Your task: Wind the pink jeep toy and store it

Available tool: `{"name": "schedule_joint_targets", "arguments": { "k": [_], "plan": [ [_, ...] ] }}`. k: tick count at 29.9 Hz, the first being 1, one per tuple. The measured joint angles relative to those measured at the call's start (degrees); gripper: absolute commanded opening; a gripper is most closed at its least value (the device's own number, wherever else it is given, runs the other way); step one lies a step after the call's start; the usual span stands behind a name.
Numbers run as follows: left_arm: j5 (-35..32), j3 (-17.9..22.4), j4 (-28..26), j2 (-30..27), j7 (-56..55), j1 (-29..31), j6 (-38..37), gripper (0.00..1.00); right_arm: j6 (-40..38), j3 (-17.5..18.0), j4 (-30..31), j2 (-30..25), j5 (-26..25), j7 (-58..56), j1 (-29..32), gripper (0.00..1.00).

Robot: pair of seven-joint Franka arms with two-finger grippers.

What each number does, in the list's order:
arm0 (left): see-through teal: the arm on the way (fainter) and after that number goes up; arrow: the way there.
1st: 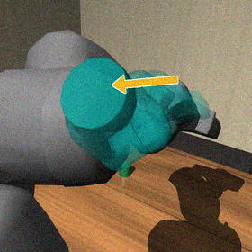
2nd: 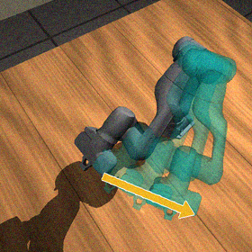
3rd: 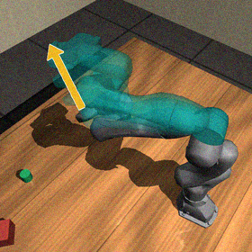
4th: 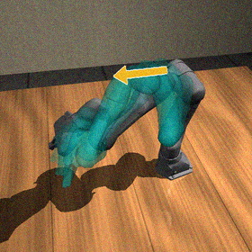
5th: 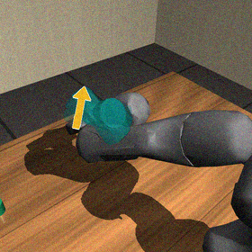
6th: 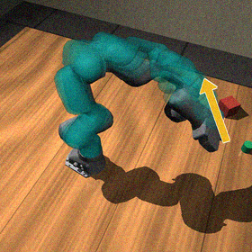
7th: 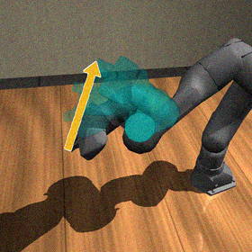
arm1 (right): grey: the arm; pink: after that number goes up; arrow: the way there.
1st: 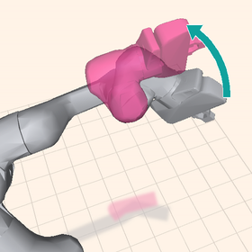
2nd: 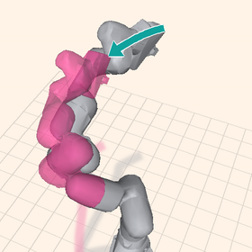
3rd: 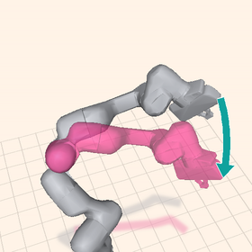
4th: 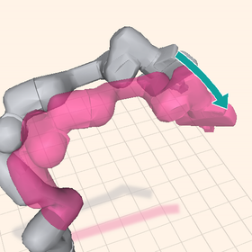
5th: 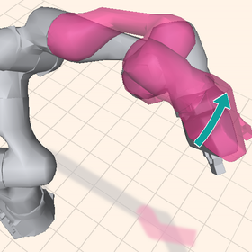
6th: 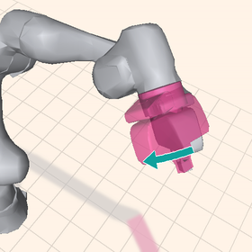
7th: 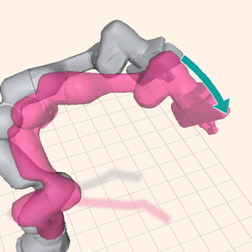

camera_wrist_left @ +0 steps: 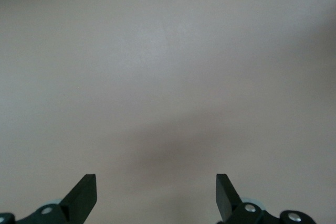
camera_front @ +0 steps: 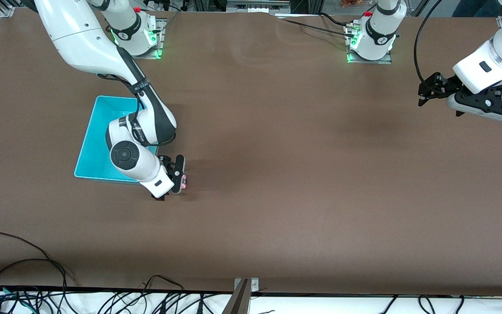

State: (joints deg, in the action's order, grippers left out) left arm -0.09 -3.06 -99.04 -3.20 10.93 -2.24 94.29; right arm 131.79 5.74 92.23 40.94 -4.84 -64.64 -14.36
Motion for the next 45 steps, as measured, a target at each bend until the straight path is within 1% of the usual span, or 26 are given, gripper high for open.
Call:
{"name": "schedule_joint_targets", "arguments": {
  "k": [1,2,5,7,9,11,17,21,24,30,36,45],
  "plan": [
    [0.0,0.0,0.1,0.1,0.0,0.0,0.0,1.0,0.3,0.0,0.0,0.2,0.0,-0.1,0.0,0.55],
    [0.0,0.0,0.3,0.2,0.0,0.0,0.1,1.0,0.4,0.0,0.0,0.5,0.0,-0.1,0.0,0.47],
    [0.0,0.0,0.7,0.4,0.1,0.0,0.1,1.0,0.6,0.0,0.0,0.9,-0.4,-0.5,0.0,0.27],
    [0.0,0.0,0.9,0.5,0.1,0.0,0.1,1.0,0.6,0.0,0.1,1.0,-0.5,-0.9,0.0,0.17],
    [0.0,-0.1,1.1,0.7,0.2,0.0,0.1,1.0,0.6,0.0,0.1,0.9,-0.5,-1.4,0.0,0.14],
    [0.0,0.0,1.2,0.8,0.3,0.0,0.1,1.0,0.6,0.0,0.1,0.9,-0.5,-1.8,0.0,0.12],
    [0.0,0.0,1.2,0.9,0.6,0.0,0.1,1.0,1.0,0.0,-0.2,0.4,-0.5,-2.1,0.0,0.12],
    [0.0,-0.1,1.2,0.9,1.0,0.0,0.1,1.0,0.4,0.2,-0.4,-0.9,-0.5,-2.1,-0.1,0.12],
    [0.0,-0.1,1.2,1.3,1.5,0.0,0.1,1.0,-1.4,0.5,-0.6,-2.7,-0.5,-2.1,-0.1,0.12],
    [0.0,-0.6,1.6,2.4,1.7,-0.3,0.4,1.0,-7.5,0.7,-0.9,-7.3,-0.5,-2.1,-0.1,0.12],
    [0.0,-1.0,4.8,2.8,1.7,-0.5,0.3,1.0,-15.2,0.1,-1.0,-13.0,1.6,-2.1,0.8,0.12],
    [0.0,-0.6,5.5,3.0,1.7,-0.1,-0.4,1.0,-29.2,-0.9,-1.0,-21.7,5.2,-2.6,7.1,0.12]
  ]
}}
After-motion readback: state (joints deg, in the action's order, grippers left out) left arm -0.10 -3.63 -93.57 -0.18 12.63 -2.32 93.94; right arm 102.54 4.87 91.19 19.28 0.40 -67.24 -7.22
